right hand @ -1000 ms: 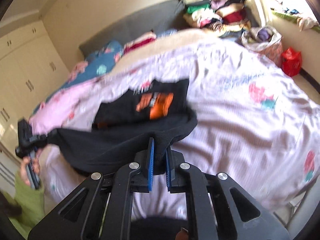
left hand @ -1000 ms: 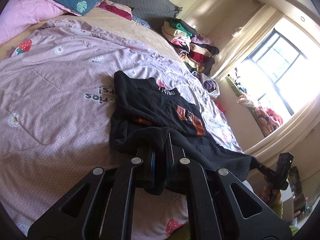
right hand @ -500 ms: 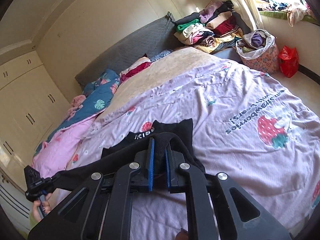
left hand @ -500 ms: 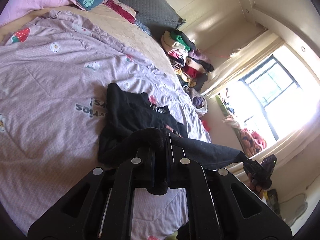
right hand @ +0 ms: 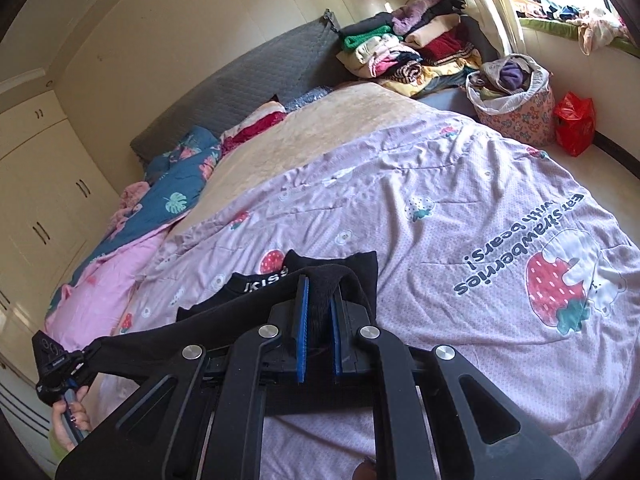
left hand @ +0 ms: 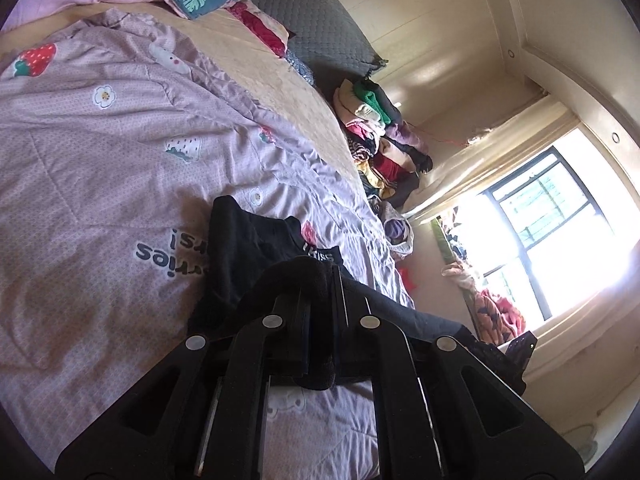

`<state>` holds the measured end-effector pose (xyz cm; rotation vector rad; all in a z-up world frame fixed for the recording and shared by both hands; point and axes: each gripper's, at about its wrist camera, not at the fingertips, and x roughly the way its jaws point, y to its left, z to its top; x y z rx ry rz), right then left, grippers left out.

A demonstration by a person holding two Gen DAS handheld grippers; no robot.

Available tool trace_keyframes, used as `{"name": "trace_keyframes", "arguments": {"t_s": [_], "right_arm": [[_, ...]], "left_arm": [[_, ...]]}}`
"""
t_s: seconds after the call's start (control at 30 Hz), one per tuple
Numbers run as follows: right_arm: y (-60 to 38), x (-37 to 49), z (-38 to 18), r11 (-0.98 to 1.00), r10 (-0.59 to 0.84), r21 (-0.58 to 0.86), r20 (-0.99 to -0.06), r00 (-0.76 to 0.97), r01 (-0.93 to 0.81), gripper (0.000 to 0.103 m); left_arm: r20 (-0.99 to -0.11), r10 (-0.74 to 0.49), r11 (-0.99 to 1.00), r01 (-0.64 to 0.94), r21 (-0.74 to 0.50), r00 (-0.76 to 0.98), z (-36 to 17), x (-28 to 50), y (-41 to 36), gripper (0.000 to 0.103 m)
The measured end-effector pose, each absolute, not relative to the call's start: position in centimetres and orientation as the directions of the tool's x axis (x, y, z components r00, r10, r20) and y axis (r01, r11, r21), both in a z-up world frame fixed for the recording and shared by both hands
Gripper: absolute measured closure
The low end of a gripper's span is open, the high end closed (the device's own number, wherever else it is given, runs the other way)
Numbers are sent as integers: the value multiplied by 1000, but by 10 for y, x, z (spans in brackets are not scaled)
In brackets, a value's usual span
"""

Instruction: Fold small clothes

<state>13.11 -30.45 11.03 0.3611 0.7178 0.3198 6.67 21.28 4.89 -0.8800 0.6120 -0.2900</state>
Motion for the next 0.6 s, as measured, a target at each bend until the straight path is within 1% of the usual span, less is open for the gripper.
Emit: {"name": "trace_keyframes", "arguments": {"t_s": [0.2,0.6], "right_arm": [[-300,156,93,897,389,422,-616,685,-130,94],[-284,197,60,927,331,365,-690,644,-86,93]], "left_arm": [[-391,-455,597,-52,-801,800,34,88,218,101],[-458,-433,601,-130,-788,776,4,123,224,101]]}}
